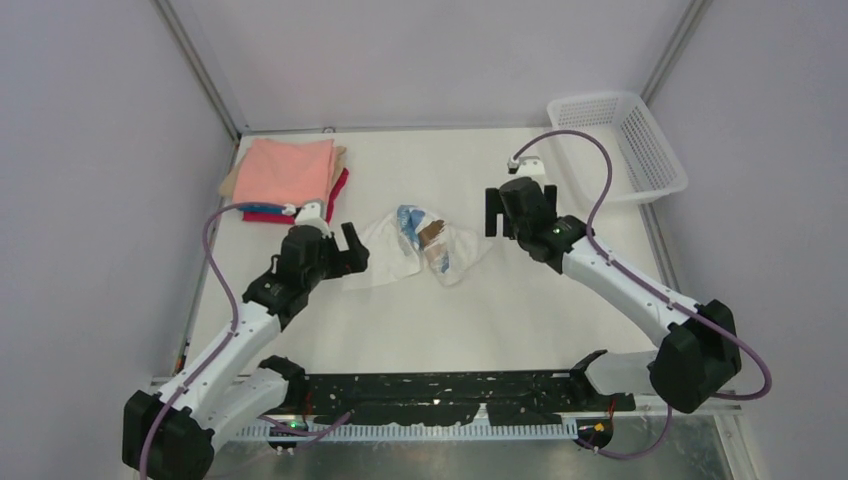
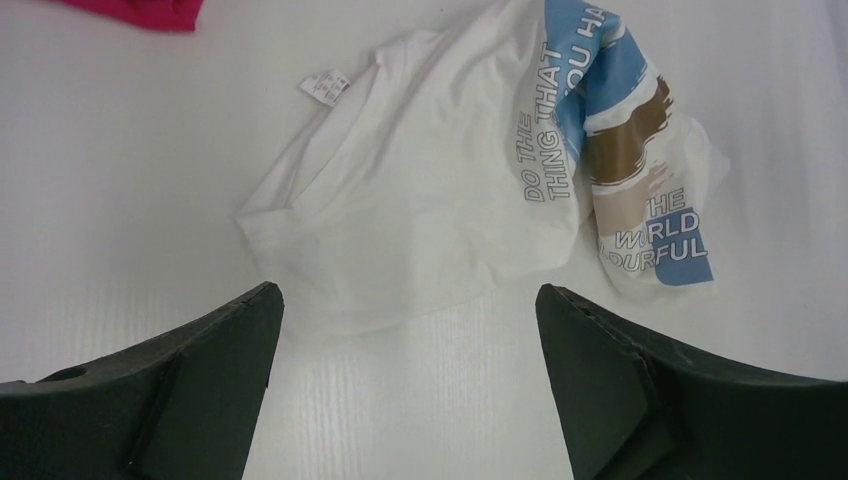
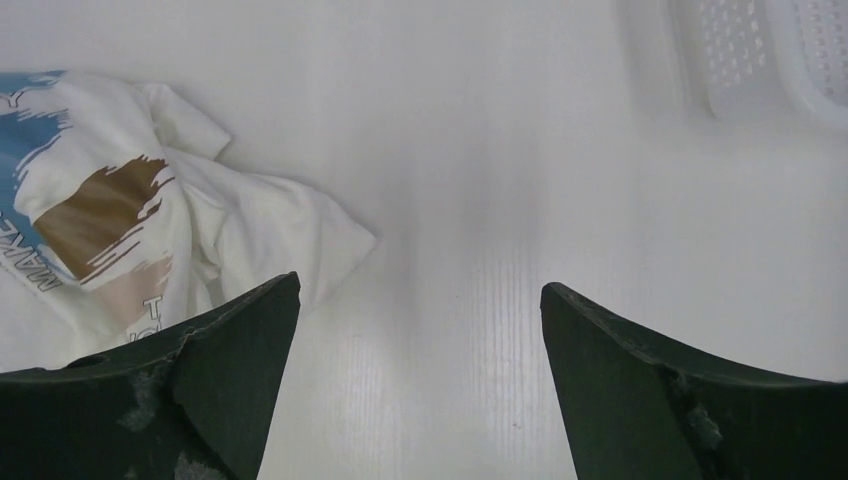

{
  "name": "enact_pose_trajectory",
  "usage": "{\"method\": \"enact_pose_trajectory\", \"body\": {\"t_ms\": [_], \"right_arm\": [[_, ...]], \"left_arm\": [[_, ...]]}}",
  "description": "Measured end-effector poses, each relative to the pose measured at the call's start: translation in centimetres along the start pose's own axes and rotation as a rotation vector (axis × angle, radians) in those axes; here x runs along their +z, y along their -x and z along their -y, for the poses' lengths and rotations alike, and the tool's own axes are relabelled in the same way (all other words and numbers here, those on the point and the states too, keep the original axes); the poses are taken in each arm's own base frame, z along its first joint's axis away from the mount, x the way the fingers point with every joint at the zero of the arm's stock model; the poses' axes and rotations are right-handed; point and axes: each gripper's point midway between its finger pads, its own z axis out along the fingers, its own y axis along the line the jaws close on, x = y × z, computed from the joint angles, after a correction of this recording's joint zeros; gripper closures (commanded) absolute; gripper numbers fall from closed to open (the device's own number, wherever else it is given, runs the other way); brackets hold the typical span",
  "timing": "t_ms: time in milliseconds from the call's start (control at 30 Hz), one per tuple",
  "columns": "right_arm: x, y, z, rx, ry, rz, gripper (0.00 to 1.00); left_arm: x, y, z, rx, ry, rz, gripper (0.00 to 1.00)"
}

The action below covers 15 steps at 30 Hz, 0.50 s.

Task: Fold and stack the t-shirts
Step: Move the tshirt to the center of the board, then flatten out the tshirt

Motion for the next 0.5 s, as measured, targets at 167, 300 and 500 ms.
{"method": "enact_pose_trajectory", "body": {"t_ms": [167,300,500], "right_arm": [[-1.0,-3.1,-1.6,0.01,0.167,-0.009,0.05],[-0.6,-6.3,-3.2,0.003,0.268,-0.063,0.05],[-0.6,-8.3,-4.7,0.013,0.369,-0.094,0.05]], "left_arm": [[0.4,-2.5,-1.2,-0.032,0.067,-0.11,0.0],[0.5,-5.0,-2.7,-0.05,0.136,-0.186,0.01],[1.8,-8.6,-5.1,-0.065,0.257,-0.296,0.21]]}}
